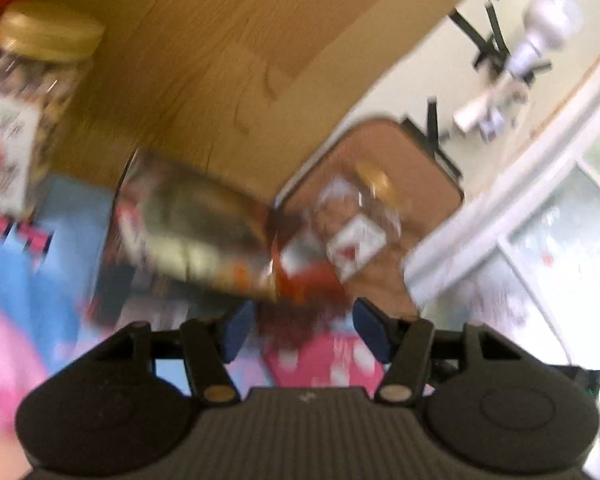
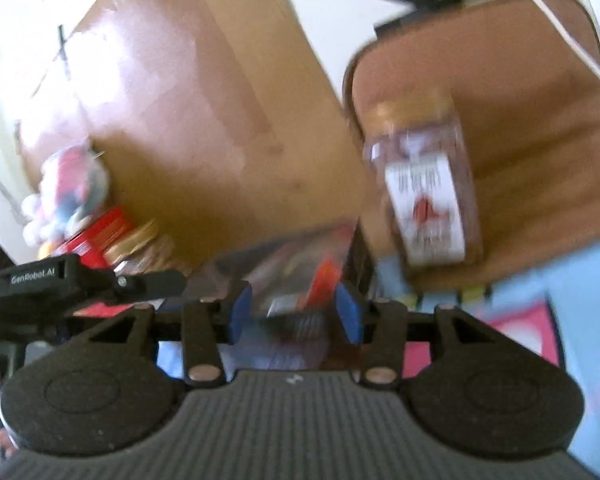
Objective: Organize snacks
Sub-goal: 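Carry the orange packet into the silver tin and release, then grasp the yellow-edged peanut bag with the left gripper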
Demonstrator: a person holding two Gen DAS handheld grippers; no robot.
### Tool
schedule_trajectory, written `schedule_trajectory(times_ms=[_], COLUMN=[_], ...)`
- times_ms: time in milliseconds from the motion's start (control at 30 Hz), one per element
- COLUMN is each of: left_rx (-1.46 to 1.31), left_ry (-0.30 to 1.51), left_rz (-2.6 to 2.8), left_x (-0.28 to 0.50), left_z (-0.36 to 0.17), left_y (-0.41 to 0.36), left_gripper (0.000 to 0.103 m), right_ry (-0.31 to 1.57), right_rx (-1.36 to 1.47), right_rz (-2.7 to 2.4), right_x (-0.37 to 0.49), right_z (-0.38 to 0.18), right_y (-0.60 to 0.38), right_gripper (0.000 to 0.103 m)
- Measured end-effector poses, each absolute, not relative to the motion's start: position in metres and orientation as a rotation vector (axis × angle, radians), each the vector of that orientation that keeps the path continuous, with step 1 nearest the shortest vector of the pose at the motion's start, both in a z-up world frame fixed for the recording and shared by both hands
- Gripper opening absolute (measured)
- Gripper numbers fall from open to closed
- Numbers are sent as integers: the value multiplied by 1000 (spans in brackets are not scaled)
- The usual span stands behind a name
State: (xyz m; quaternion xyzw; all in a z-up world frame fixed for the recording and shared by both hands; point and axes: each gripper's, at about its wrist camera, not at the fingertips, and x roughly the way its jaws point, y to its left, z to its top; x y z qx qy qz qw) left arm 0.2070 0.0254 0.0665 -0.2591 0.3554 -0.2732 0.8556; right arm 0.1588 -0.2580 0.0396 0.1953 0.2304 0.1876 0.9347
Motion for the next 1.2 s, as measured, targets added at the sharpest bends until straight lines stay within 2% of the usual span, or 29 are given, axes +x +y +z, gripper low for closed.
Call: schedule_trajectory(times_ms=[167, 333, 433, 500, 533, 567, 733, 867, 933, 1067, 1133, 1167, 1200], left_rx=[-516, -498, -489, -531, -549, -526, -478, -435, -427, -385, -350, -333, -318], left_ry=[837, 900, 900, 919, 924, 916, 932, 898, 899, 918, 923, 928, 932], left_rz=[-624, -616, -603, -671, -708, -718, -788, -755, -745, -779, -802, -810, -815], left_x=[152, 131, 125, 123, 120, 115, 95, 81, 78, 69, 63, 60, 59], left_z=[43, 19, 15, 16, 18, 22, 22, 26, 27, 29, 30, 29, 28], left_y=[26, 16, 8, 0, -4, -11, -39, -42, -44, -62, -73, -80, -85], left_gripper=[57, 55, 49, 28, 24, 23, 23, 34, 40, 47, 57, 62, 63], right_ry=[588, 657, 656, 643, 636, 627, 580, 579, 566, 500, 460, 445, 444], right_rx=[488, 514, 502, 488, 490, 498, 512, 565, 566, 497, 468, 430, 386], right_rz=[447, 459, 466, 438, 435, 430, 353, 309, 280, 168, 168, 176, 175], right_x=[112, 95, 88, 79, 73, 66, 29, -9, -29, -62, -72, -76, -76], right_z=[3, -18, -20, -15, -14, -13, -10, -18, -19, -17, -14, -13, -14], right_y=[-262, -243, -233, -232, -235, -238, -258, -287, -299, -315, -317, -315, -312], right_gripper=[51, 50, 39, 36, 35, 32, 31, 31, 34, 53, 55, 60, 67])
